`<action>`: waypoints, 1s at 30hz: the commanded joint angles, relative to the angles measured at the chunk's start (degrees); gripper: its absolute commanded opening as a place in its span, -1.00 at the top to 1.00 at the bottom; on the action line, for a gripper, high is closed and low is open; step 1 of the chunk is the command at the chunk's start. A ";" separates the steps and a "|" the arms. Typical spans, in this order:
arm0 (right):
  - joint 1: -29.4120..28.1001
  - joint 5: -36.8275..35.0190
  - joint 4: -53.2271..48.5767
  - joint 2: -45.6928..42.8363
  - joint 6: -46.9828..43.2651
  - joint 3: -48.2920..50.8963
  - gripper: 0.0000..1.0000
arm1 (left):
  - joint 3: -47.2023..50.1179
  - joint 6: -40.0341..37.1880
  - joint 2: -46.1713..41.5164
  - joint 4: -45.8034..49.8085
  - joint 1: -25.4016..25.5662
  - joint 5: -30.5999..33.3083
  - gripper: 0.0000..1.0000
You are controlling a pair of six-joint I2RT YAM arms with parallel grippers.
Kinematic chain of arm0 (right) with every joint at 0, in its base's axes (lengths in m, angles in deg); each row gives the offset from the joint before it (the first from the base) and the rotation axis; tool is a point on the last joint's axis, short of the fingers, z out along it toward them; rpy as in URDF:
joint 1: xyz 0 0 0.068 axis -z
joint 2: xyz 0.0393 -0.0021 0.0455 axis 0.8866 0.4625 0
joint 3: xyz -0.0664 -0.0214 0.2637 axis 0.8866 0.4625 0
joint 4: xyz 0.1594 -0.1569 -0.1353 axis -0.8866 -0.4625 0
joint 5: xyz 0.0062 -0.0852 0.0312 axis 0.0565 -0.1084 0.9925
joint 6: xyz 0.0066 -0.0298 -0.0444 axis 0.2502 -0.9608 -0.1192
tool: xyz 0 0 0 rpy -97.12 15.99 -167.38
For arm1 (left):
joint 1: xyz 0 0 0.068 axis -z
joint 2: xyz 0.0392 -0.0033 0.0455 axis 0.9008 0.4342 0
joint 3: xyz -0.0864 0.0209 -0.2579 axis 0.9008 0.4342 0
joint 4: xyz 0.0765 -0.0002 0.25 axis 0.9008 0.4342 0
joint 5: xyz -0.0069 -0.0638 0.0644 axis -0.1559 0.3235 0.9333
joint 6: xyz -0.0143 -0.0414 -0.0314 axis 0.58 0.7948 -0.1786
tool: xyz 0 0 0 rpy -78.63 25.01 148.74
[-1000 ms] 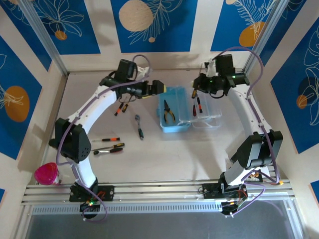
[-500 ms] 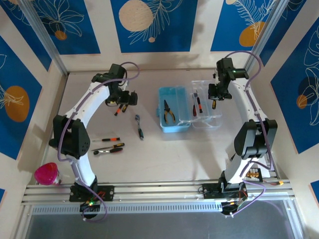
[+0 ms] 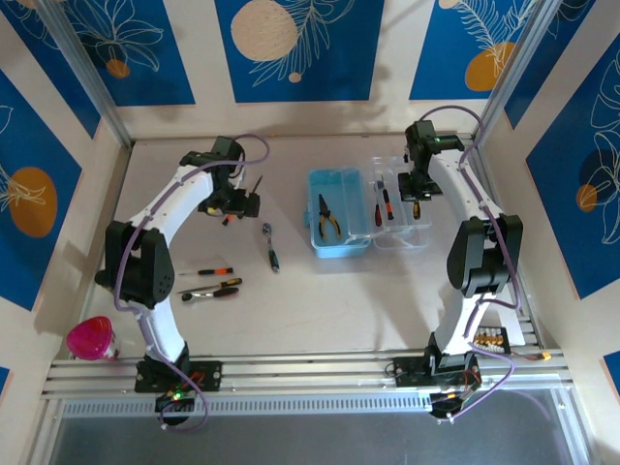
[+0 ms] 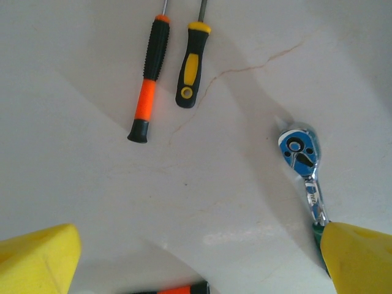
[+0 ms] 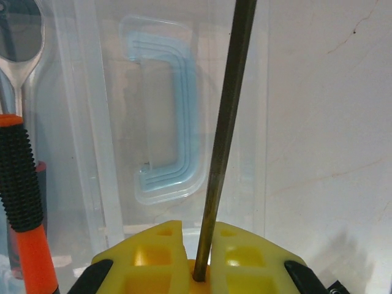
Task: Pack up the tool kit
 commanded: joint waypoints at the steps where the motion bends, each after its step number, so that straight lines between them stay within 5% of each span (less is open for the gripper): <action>1: -0.24 -0.93 0.34 -0.25 -1.10 -1.07 0.85 | 1.62 0.22 -0.70 -0.18 -0.78 -0.76 -0.99; 18: -0.67 -2.17 -1.48 -3.15 -0.89 -3.40 0.16 | 6.58 5.59 -0.34 -1.98 4.58 -0.89 -0.99; 20: -1.00 -1.84 -1.85 -4.25 -0.78 -3.47 -0.03 | 6.58 6.90 0.55 -2.70 5.74 -1.25 -0.99; 23: -1.78 -0.07 -2.03 -6.73 0.11 -3.30 -0.73 | 6.26 9.12 2.30 -4.44 7.34 -2.60 -1.00; 25: -2.69 1.37 -1.95 -8.88 1.29 -2.61 -1.00 | 5.30 10.65 4.22 -4.98 8.38 -2.78 -0.98; 30: -5.32 4.01 -0.64 -13.02 2.96 1.02 -0.99 | 3.36 13.22 9.18 -6.79 9.38 -2.73 -0.77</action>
